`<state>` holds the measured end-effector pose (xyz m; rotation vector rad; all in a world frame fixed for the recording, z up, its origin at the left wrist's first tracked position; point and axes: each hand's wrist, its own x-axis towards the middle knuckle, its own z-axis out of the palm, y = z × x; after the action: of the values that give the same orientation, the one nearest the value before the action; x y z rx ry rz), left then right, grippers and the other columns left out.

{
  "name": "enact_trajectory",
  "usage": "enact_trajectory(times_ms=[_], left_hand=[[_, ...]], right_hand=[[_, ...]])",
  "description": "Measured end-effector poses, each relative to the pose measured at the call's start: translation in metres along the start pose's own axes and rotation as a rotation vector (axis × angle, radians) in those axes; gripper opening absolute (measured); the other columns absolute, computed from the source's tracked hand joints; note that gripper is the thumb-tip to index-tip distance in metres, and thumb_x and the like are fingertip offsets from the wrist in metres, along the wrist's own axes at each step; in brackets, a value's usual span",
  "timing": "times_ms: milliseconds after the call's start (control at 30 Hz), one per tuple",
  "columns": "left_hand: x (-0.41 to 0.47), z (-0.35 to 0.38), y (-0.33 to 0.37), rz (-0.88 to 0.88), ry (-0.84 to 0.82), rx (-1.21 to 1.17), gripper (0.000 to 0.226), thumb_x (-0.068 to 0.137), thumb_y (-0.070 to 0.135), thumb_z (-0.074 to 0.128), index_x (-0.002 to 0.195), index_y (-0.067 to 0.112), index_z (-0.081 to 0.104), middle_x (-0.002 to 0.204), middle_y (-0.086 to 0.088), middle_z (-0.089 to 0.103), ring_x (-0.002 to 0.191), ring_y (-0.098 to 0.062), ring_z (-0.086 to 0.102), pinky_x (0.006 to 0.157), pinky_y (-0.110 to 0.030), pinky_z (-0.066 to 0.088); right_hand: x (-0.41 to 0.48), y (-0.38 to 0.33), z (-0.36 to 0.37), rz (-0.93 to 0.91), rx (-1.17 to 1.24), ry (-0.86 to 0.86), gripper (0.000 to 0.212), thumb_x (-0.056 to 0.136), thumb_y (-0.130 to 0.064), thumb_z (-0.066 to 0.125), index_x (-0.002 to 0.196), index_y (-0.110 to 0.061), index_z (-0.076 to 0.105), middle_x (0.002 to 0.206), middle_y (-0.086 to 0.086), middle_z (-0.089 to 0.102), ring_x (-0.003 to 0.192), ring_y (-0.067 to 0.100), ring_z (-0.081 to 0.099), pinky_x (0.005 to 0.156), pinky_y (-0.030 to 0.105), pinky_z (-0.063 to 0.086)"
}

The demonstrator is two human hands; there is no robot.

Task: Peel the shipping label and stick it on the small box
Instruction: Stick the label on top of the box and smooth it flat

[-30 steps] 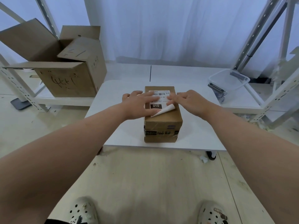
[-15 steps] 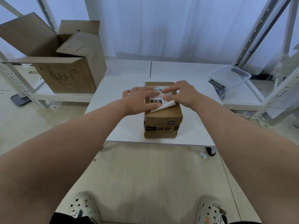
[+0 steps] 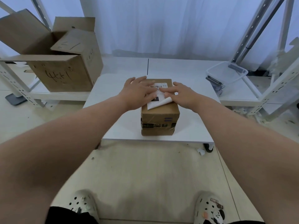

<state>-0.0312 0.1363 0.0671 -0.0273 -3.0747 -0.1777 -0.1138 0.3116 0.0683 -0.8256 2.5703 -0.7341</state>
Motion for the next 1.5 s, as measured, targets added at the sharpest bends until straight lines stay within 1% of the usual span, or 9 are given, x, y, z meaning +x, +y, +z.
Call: enact_trajectory(times_ms=[200,300,400,700,767,867,1067,1200,1500], left_hand=[[-0.023,-0.001,-0.019,0.116,-0.178,-0.026,0.052,0.099,0.047,0.024,0.149,0.034,0.015,0.16,0.007,0.008,0.148,-0.013,0.0,0.119,-0.039,-0.001],[-0.023,-0.002,-0.013,0.075,-0.23,-0.009,0.057,0.097,0.053,0.024,0.15,0.034,0.01,0.16,0.009,0.003,0.147,-0.011,-0.002,0.119,-0.042,-0.003],[-0.022,-0.004,-0.007,0.044,-0.254,0.001,0.064,0.094,0.06,0.026,0.15,0.034,0.009,0.16,0.01,0.002,0.147,-0.012,-0.004,0.119,-0.046,-0.005],[-0.024,-0.007,-0.005,0.004,-0.294,-0.02,0.072,0.089,0.067,0.03,0.15,0.037,0.006,0.159,0.012,-0.004,0.147,-0.015,-0.008,0.117,-0.051,-0.009],[-0.024,-0.006,-0.006,-0.007,-0.299,-0.031,0.074,0.087,0.069,0.031,0.149,0.038,0.004,0.159,0.013,-0.006,0.147,-0.016,-0.009,0.117,-0.051,-0.01],[-0.023,-0.002,-0.008,-0.012,-0.302,-0.029,0.076,0.086,0.071,0.03,0.149,0.04,0.001,0.159,0.015,-0.007,0.147,-0.016,-0.009,0.117,-0.052,-0.01],[-0.019,-0.005,-0.009,-0.038,-0.307,0.019,0.074,0.085,0.074,0.024,0.148,0.042,-0.001,0.158,0.017,-0.009,0.147,-0.016,-0.013,0.115,-0.053,-0.014],[-0.013,-0.007,-0.002,-0.032,-0.28,0.087,0.072,0.09,0.067,0.021,0.15,0.035,-0.002,0.159,0.013,-0.008,0.146,-0.014,-0.014,0.116,-0.051,-0.015],[-0.021,-0.003,0.006,0.225,-0.296,0.094,0.08,0.088,0.068,0.022,0.15,0.028,-0.01,0.16,0.007,-0.009,0.146,-0.009,-0.01,0.117,-0.036,-0.013]], right_hand=[[0.003,0.0,0.0,-0.081,-0.047,-0.009,0.037,0.1,-0.032,0.041,0.135,-0.037,0.05,0.16,0.001,0.017,0.146,0.03,0.013,0.12,0.049,0.014],[-0.005,-0.005,0.0,-0.126,0.029,0.002,0.036,0.099,-0.02,0.042,0.133,-0.021,0.056,0.155,0.003,0.03,0.143,0.022,0.024,0.115,0.03,0.021],[-0.016,-0.008,-0.001,-0.071,0.198,-0.035,0.04,0.097,-0.027,0.045,0.136,-0.02,0.052,0.15,-0.004,0.038,0.136,0.013,0.033,0.096,0.014,0.024],[-0.03,-0.01,-0.004,-0.039,0.276,-0.057,0.038,0.093,-0.036,0.049,0.128,-0.024,0.06,0.139,-0.001,0.05,0.113,0.014,0.043,0.087,0.025,0.032],[-0.027,-0.013,-0.001,-0.036,0.241,-0.077,0.042,0.095,-0.047,0.044,0.134,-0.033,0.053,0.146,-0.006,0.042,0.124,0.015,0.039,0.098,0.026,0.033],[-0.022,-0.015,0.004,-0.009,0.176,-0.132,0.056,0.091,-0.064,0.035,0.143,-0.042,0.035,0.158,-0.01,0.019,0.145,0.019,0.017,0.118,0.043,0.015],[-0.028,-0.011,-0.002,-0.044,0.271,-0.128,0.042,0.095,-0.046,0.047,0.132,-0.029,0.051,0.143,-0.005,0.046,0.132,0.017,0.04,0.102,0.029,0.034],[-0.034,0.008,-0.009,-0.201,-0.156,-0.138,0.067,0.085,-0.04,0.066,0.144,-0.031,0.035,0.156,-0.007,0.026,0.141,0.018,0.027,0.112,0.033,0.022],[-0.023,0.007,-0.006,-0.247,-0.143,-0.048,0.082,0.069,-0.033,0.082,0.138,-0.018,0.04,0.14,0.002,0.042,0.126,0.02,0.04,0.104,0.032,0.035]])
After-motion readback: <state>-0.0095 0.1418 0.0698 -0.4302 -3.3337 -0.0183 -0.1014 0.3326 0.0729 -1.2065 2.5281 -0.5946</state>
